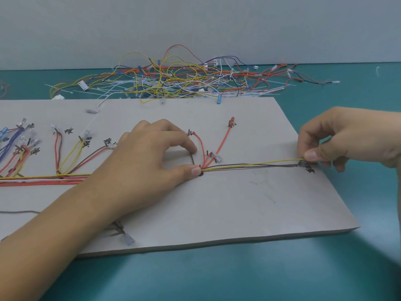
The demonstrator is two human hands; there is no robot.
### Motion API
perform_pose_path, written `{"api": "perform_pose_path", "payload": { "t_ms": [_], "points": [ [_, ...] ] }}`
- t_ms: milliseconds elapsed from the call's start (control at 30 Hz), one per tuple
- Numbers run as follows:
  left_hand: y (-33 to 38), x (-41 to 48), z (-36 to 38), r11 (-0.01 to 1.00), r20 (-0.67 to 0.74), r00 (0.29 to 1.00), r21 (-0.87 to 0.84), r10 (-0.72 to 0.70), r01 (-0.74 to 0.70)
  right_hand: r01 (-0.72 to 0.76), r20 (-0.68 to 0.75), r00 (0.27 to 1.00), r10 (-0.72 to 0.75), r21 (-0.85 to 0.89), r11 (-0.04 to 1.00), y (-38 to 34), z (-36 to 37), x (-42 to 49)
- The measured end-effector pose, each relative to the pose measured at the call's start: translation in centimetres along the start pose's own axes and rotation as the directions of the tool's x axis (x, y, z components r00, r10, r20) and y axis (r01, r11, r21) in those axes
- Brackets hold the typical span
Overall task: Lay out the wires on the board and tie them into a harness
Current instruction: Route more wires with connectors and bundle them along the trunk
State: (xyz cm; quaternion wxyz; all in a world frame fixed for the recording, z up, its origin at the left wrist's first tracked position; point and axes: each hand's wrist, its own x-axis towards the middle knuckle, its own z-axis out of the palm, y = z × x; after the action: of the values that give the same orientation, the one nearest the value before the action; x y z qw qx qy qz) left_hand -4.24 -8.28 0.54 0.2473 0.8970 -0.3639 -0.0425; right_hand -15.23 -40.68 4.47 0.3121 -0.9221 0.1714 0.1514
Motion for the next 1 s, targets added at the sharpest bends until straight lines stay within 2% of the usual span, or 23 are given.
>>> {"api": "perform_pose_path", "payload": {
  "t_ms": [200, 267, 367, 500, 633, 767, 900, 1000],
  "points": [
    [-0.2, -0.1, 0.2, 1.000, -0.033, 0.999, -0.009, 0.028, -0.028, 0.014, -0.015, 1.000, -0.016, -0.084, 0.996, -0.5, 0.2, -0.1],
    [0.0, -0.2, 0.4, 0.994, -0.066, 0.994, -0.062, 0.085, -0.089, 0.016, -0.028, 0.999, -0.017, -0.064, 0.998, -0.8, 0.2, -0.3],
    [0.5, -0.3, 0.8, 0.974, -0.101, 0.972, -0.051, 0.214, -0.220, 0.012, -0.076, 0.997, -0.017, -0.065, 0.998, -1.1, 0.6, -0.4],
    [0.7, 0.0, 0.5, 0.957, -0.074, 0.959, -0.084, 0.272, -0.278, 0.003, -0.167, 0.986, -0.009, -0.038, 0.999, -0.7, 1.3, -0.7],
    [0.9, 0.5, 0.3, 0.961, -0.058, 0.968, -0.115, 0.246, -0.251, 0.046, -0.192, 0.980, -0.049, -0.023, 0.999, 0.1, 1.8, -1.0],
    [0.8, 1.1, 0.2, 0.957, -0.021, 0.983, -0.225, 0.185, -0.185, 0.119, -0.251, 0.962, -0.111, 0.016, 0.993, 1.0, 2.5, -1.3],
    [0.4, 1.0, 0.3, 0.949, -0.030, 0.979, -0.242, 0.200, -0.202, 0.130, -0.230, 0.965, -0.122, 0.018, 0.991, 0.5, 2.5, -1.3],
    [-1.3, 0.1, -0.6, 0.955, -0.056, 0.986, -0.246, 0.157, -0.166, 0.163, -0.197, 0.968, -0.155, 0.026, 0.986, -1.3, 3.6, -1.2]
  ]
}}
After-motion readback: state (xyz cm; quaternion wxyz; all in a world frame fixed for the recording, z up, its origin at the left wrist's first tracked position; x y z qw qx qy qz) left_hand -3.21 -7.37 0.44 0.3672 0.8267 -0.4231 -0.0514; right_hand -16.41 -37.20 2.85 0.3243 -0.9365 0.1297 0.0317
